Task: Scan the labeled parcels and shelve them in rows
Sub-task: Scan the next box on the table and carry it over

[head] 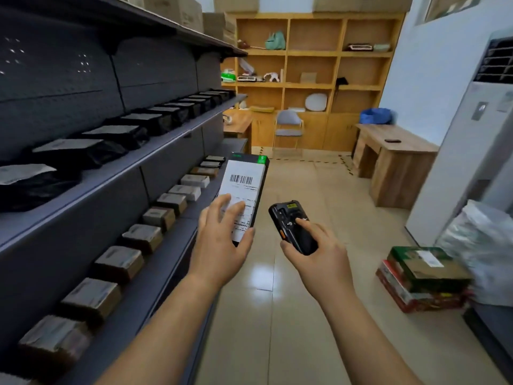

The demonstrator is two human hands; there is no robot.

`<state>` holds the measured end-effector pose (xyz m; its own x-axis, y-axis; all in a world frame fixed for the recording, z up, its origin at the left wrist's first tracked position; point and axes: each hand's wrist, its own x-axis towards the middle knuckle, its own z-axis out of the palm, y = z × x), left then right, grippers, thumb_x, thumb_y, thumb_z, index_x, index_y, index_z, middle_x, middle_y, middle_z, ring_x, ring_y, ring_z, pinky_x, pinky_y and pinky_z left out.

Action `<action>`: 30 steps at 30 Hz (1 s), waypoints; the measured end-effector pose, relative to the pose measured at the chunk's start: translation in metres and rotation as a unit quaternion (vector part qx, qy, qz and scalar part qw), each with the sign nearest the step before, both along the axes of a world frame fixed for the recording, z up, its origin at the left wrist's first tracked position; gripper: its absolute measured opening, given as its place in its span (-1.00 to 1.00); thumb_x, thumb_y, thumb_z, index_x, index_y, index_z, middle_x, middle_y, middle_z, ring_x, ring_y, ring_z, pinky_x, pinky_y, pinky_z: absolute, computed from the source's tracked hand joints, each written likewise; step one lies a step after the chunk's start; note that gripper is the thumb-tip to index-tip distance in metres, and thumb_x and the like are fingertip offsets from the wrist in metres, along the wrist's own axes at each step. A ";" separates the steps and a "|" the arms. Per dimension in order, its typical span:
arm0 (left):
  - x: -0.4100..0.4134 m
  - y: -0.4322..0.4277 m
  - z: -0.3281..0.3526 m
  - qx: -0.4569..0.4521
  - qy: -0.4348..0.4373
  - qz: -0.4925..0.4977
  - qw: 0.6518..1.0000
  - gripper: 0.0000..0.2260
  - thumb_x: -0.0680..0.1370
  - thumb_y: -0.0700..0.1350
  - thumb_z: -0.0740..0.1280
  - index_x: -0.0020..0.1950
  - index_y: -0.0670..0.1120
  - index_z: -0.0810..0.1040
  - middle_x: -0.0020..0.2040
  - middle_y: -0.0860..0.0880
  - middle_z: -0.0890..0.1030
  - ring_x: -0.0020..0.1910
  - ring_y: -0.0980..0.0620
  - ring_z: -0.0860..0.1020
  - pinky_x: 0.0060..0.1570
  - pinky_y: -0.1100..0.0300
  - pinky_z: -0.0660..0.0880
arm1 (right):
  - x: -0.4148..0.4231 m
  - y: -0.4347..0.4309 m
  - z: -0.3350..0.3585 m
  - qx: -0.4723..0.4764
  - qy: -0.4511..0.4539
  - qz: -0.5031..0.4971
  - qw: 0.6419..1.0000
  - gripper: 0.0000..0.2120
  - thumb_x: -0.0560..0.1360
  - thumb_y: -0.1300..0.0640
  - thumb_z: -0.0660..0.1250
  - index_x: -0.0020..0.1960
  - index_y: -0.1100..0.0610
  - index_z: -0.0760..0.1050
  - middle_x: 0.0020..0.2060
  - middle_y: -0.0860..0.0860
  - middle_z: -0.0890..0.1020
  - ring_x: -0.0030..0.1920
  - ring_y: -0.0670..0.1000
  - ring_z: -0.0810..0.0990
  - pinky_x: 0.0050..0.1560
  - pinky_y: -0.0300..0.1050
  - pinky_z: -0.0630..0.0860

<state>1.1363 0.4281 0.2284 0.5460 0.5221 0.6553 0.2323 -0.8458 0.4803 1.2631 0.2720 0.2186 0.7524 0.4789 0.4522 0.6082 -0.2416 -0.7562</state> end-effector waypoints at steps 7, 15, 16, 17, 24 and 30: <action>0.170 0.139 -0.037 -0.047 0.007 0.005 0.999 -0.57 0.50 -0.02 0.43 0.35 0.00 0.46 0.43 0.04 0.29 0.38 -0.07 0.28 0.22 0.14 0.30 | 0.167 0.126 -0.022 -0.026 0.021 -0.009 0.999 -0.52 0.35 -0.09 0.50 0.26 -0.14 0.55 0.07 -0.22 0.56 0.06 -0.17 0.54 0.02 -0.28 0.46; 0.376 0.267 -0.038 -0.072 0.044 -0.021 0.996 -0.56 0.52 -0.01 0.42 0.37 0.00 0.46 0.45 0.04 0.29 0.41 -0.02 0.24 0.23 0.19 0.26 | 0.359 0.247 -0.022 -0.050 0.025 -0.044 0.997 -0.50 0.37 -0.08 0.50 0.29 -0.13 0.53 0.11 -0.20 0.55 0.09 -0.15 0.51 0.05 -0.28 0.42; 0.401 0.284 -0.044 -0.072 0.048 -0.020 0.996 -0.56 0.52 -0.01 0.42 0.38 0.00 0.45 0.45 0.04 0.28 0.41 -0.01 0.23 0.22 0.19 0.27 | 0.384 0.264 -0.026 -0.050 0.026 -0.046 0.997 -0.50 0.37 -0.08 0.50 0.29 -0.13 0.54 0.11 -0.19 0.55 0.09 -0.15 0.51 0.06 -0.29 0.41; 0.427 0.301 -0.051 -0.073 0.053 -0.020 0.996 -0.56 0.52 0.00 0.41 0.38 0.00 0.45 0.45 0.05 0.28 0.41 0.00 0.23 0.21 0.20 0.27 | 0.410 0.282 -0.032 -0.048 0.028 -0.045 0.997 -0.50 0.36 -0.07 0.51 0.29 -0.12 0.54 0.11 -0.19 0.55 0.09 -0.15 0.51 0.06 -0.31 0.40; 0.606 0.429 -0.077 -0.084 0.078 -0.011 0.993 -0.57 0.54 0.00 0.40 0.39 0.01 0.44 0.46 0.08 0.25 0.43 0.05 0.17 0.25 0.24 0.23 | 0.599 0.421 -0.053 -0.041 0.039 -0.019 0.998 -0.51 0.36 -0.03 0.53 0.27 -0.07 0.56 0.07 -0.17 0.56 0.05 -0.16 0.49 0.04 -0.33 0.43; 0.727 0.555 -0.075 -0.093 0.078 0.035 0.992 -0.58 0.54 0.01 0.39 0.38 -0.01 0.44 0.45 0.05 0.27 0.41 0.00 0.21 0.30 0.08 0.33 | 0.735 0.552 -0.046 -0.070 0.032 0.017 0.997 -0.51 0.35 -0.06 0.52 0.26 -0.08 0.56 0.06 -0.18 0.56 0.03 -0.19 0.48 -0.05 -0.52 0.31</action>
